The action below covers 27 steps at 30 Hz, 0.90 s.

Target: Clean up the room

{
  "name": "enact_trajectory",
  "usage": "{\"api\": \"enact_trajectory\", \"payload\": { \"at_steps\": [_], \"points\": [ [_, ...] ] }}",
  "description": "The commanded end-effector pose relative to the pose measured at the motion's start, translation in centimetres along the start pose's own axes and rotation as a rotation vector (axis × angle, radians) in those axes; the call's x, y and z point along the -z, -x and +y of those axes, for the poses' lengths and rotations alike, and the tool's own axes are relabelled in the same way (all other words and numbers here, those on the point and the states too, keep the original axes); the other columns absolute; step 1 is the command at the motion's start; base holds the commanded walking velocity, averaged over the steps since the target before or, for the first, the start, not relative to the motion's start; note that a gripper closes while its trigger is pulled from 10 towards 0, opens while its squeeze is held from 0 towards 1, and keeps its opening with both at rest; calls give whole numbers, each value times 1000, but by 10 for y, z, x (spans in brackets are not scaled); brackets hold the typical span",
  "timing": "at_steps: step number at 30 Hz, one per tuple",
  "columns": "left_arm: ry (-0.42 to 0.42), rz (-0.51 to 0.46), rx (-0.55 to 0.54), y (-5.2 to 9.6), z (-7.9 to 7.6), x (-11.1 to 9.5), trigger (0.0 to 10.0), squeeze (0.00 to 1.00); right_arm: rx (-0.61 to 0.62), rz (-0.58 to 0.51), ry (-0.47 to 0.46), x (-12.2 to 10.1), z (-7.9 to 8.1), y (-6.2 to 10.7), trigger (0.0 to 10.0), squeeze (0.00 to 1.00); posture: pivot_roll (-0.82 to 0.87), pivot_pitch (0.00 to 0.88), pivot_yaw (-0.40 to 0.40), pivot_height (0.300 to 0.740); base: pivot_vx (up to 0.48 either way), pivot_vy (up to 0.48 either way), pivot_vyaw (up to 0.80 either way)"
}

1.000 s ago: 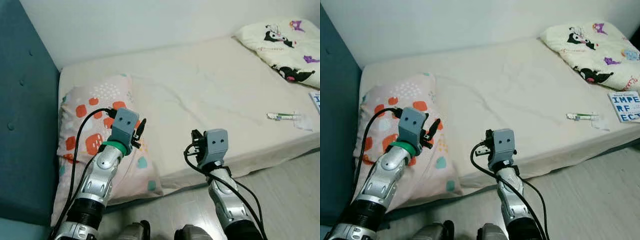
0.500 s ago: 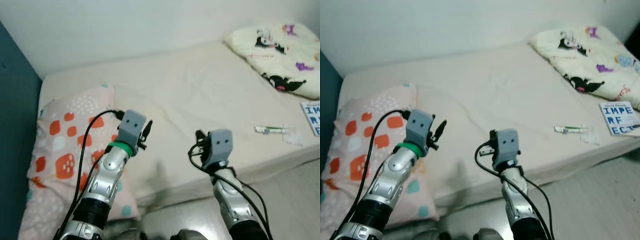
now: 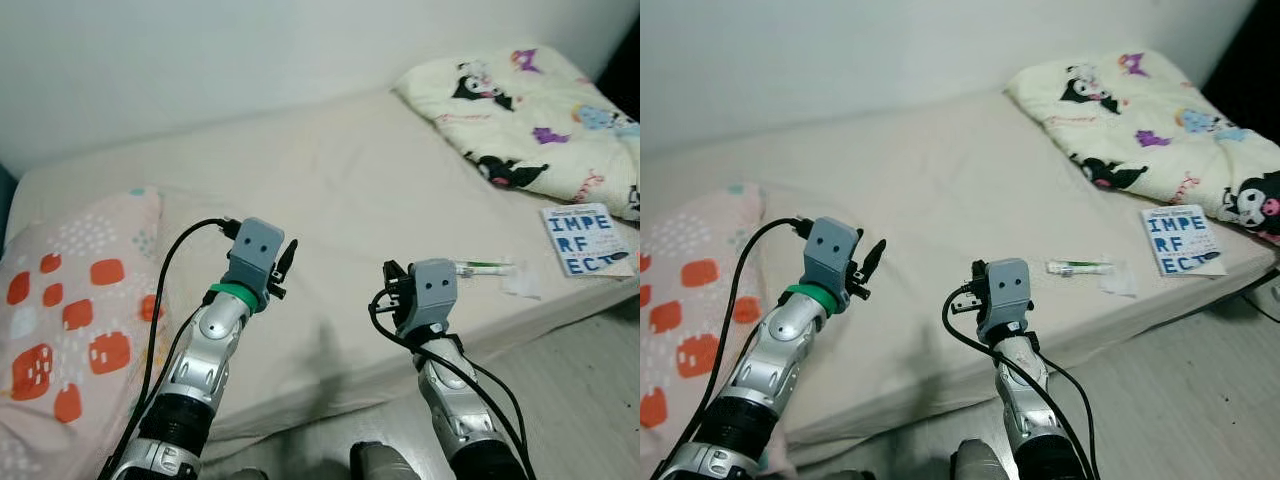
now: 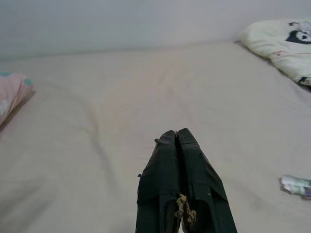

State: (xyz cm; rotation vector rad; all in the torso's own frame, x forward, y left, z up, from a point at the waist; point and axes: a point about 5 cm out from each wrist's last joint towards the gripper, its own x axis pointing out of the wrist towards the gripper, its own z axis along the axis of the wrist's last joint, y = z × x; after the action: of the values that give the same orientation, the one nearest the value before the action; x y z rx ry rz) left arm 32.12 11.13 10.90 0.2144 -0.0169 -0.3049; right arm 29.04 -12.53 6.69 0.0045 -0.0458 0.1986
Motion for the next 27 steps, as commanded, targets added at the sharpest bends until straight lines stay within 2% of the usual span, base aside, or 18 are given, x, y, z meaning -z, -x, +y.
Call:
{"api": "enact_trajectory", "payload": {
  "at_steps": [1,5,10,19,23,27],
  "points": [
    [7,25,-8,4,4,7,10000,0,-7,24,-12,5,4,3,10000,0,-51,27,72,740,0,0,0],
    [12,23,-4,3,3,7,10000,0,-11,24,-10,5,4,3,10000,0,-51,28,72,740,0,0,0],
    [-28,36,9,2,1,8,10000,0,-23,30,3,6,5,3,10000,0,-50,29,73,740,0,0,0],
    [-14,43,34,2,-2,9,10000,0,-31,41,19,7,5,3,10000,0,-52,29,72,740,0,0,800],
    [-5,39,112,2,-10,9,10000,0,-24,29,-18,6,5,3,10000,0,-54,28,72,740,0,0,0],
    [-22,19,115,1,-11,6,10000,0,-23,26,-17,5,5,3,10000,0,-57,28,73,740,0,0,0]
  ]
}}
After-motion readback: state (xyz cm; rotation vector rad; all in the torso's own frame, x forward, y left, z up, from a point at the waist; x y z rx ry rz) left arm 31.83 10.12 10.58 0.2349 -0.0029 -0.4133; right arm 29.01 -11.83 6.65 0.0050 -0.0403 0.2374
